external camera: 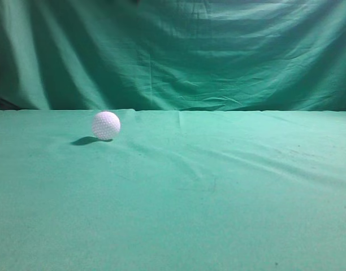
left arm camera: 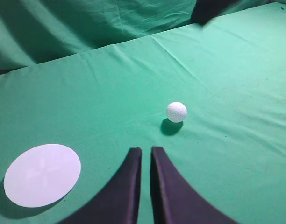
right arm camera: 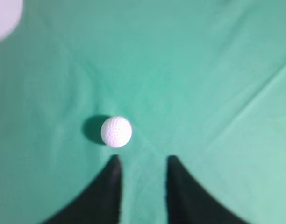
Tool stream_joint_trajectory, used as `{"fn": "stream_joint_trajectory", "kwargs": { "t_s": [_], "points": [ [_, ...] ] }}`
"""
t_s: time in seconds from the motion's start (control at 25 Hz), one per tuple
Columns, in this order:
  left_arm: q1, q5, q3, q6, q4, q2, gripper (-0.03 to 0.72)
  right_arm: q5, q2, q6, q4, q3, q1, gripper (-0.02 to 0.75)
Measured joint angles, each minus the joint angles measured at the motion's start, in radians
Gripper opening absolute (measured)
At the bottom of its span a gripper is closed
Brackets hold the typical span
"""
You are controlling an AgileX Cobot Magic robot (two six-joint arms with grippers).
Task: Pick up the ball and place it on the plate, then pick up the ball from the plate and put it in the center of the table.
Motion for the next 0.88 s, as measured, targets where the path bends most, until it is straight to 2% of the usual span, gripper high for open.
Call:
{"fn": "stream_joint_trajectory", "kwargs": {
  "t_s": [0.08, 0.2, 0.52, 0.88],
  "points": [
    [0.000, 0.000, 0.000, 0.000, 0.000, 0.000, 0.046, 0.021, -0.078, 0.028, -0.012, -0.015, 0.000, 0.114],
    [0.000, 0.000, 0.000, 0.000, 0.000, 0.000, 0.046, 0.038, -0.167, 0.040, -0.014, -0.017, 0.000, 0.000],
    [0.000, 0.000, 0.000, 0.000, -0.004, 0.000, 0.046, 0.050, -0.341, 0.073, 0.035, 0.038, 0.000, 0.000],
    [0.000, 0.000, 0.000, 0.000, -0.004, 0.000, 0.046, 0.053, -0.590, 0.077, 0.047, 0.250, 0.000, 0.000]
  ]
}}
